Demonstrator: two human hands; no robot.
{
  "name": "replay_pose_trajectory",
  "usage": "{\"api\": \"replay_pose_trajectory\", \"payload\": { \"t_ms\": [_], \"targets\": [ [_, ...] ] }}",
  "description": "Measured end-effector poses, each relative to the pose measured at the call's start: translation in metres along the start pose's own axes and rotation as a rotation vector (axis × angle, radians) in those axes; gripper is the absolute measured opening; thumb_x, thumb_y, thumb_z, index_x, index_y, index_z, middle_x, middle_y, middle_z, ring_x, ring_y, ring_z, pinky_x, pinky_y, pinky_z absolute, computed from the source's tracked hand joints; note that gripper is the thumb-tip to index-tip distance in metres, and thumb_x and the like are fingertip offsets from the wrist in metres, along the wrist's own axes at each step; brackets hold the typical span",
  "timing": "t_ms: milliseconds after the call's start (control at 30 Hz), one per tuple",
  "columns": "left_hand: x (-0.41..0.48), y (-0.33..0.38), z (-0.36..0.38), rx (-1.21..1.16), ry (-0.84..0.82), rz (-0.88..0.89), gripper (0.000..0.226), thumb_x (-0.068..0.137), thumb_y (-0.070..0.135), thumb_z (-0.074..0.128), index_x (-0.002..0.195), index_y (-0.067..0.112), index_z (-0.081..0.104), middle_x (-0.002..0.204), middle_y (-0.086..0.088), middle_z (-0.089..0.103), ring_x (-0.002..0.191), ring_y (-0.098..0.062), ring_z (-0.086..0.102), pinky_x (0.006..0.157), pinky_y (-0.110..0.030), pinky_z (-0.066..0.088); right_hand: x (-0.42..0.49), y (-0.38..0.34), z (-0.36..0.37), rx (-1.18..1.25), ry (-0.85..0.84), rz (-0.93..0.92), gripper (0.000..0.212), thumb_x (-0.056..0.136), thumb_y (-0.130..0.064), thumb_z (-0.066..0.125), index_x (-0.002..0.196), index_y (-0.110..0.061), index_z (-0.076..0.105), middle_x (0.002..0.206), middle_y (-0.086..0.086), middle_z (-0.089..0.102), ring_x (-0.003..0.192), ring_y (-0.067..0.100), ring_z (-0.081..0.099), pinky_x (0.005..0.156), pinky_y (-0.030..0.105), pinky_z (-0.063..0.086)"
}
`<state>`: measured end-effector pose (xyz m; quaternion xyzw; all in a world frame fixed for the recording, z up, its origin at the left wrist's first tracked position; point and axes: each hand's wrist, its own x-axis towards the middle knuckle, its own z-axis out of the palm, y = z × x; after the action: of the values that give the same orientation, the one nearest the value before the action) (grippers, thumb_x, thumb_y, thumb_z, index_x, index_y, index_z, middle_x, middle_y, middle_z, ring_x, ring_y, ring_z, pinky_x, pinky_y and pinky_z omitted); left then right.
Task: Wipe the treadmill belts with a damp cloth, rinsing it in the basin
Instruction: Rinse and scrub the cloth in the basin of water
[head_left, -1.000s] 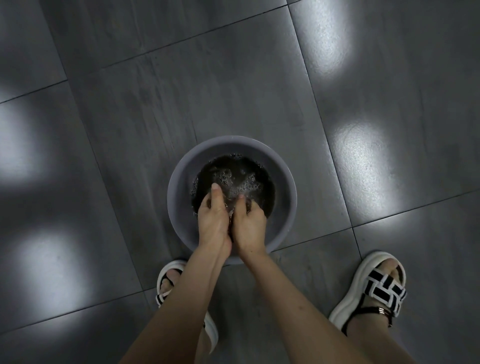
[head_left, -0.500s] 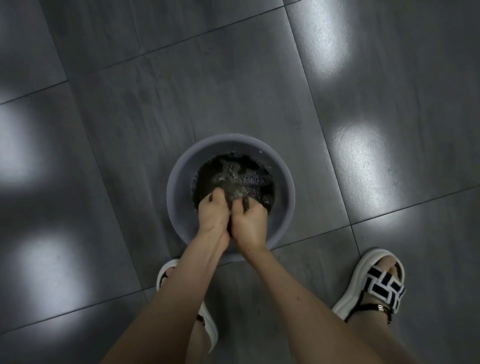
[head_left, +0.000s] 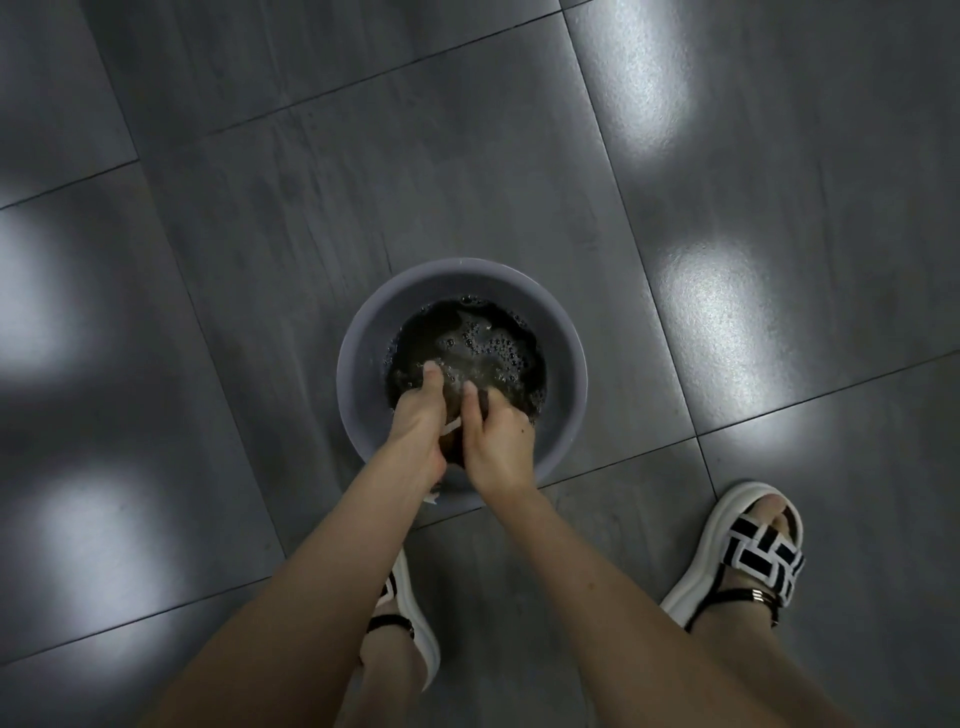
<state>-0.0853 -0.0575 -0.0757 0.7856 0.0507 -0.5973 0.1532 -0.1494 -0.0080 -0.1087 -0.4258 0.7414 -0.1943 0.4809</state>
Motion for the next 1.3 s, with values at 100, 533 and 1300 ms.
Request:
{"api": "replay_pose_trajectory", "payload": {
  "t_ms": [100, 533, 1300],
  "targets": [
    [-0.002, 0.002, -0.013, 0.029, -0.081, -0.038, 0.049, 0.093, 0.055, 0.045, 0.118, 0.014, 0.056, 0.103, -0.012, 0.065, 0.089, -0.027, 0.063, 0.075, -0.040, 0.053, -0.001, -0.002, -0.004, 0.071, -0.089, 0.169, 0.036, 0.099, -0.043, 0.034, 0.083, -0.017, 0.054, 0.085, 0.001, 0.064, 0.083, 0.016, 0.059, 0.077, 0.031, 0.045],
    [-0.107, 0.039, -0.018, 0.429, -0.220, 0.238, 0.040, 0.096, 0.025, 0.053, 0.136, 0.024, 0.049, 0.109, 0.003, 0.049, 0.089, -0.011, 0.046, 0.063, -0.027, 0.038, -0.051, -0.065, -0.100, 0.539, -0.155, 0.386, 0.026, 0.096, -0.030, 0.051, 0.101, -0.010, 0.067, 0.099, 0.011, 0.069, 0.096, 0.026, 0.065, 0.087, 0.042, 0.053],
    [-0.601, -0.125, 0.399, 1.639, -0.895, 1.152, 0.020, 0.077, 0.030, 0.078, 0.086, 0.014, 0.070, 0.079, 0.001, 0.060, 0.082, -0.018, 0.059, 0.065, -0.023, 0.039, -0.325, 0.018, -0.715, 1.104, 0.660, 0.402, 0.020, 0.088, -0.014, 0.061, 0.099, 0.002, 0.063, 0.083, 0.016, 0.063, 0.072, 0.026, 0.060, 0.058, 0.027, 0.047]
  ]
}}
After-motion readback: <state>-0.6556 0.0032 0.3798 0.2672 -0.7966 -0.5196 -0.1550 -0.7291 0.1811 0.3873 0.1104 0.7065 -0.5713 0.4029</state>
